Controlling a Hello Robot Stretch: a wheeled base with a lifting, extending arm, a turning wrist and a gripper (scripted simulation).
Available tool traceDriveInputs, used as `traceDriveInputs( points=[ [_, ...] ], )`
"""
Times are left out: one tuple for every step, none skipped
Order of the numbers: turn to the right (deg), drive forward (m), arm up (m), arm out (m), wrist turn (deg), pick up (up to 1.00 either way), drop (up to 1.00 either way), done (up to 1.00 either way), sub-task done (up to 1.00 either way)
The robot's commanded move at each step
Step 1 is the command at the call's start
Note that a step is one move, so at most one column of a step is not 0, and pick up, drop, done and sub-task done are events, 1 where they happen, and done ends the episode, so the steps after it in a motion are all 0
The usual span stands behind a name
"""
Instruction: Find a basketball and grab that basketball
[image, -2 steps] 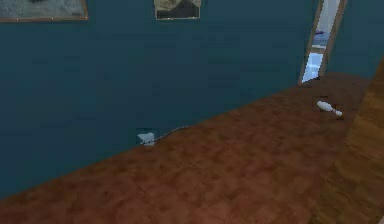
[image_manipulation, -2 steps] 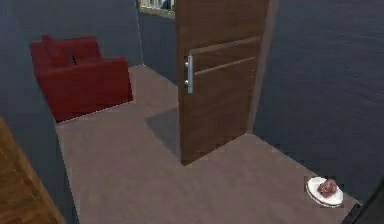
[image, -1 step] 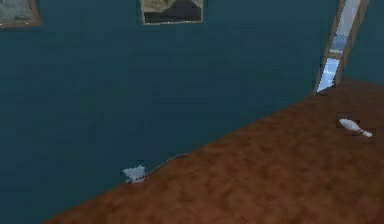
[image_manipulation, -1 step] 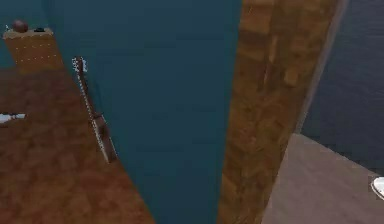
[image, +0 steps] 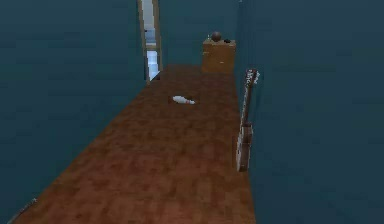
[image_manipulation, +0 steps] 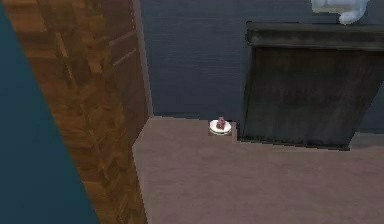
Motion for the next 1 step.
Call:
traceDriveInputs(
  points=[
    [3.0, 0.0, 0.0, 0.0, 0.0, 0.0, 0.0, 0.0, 0.0]
  ],
)
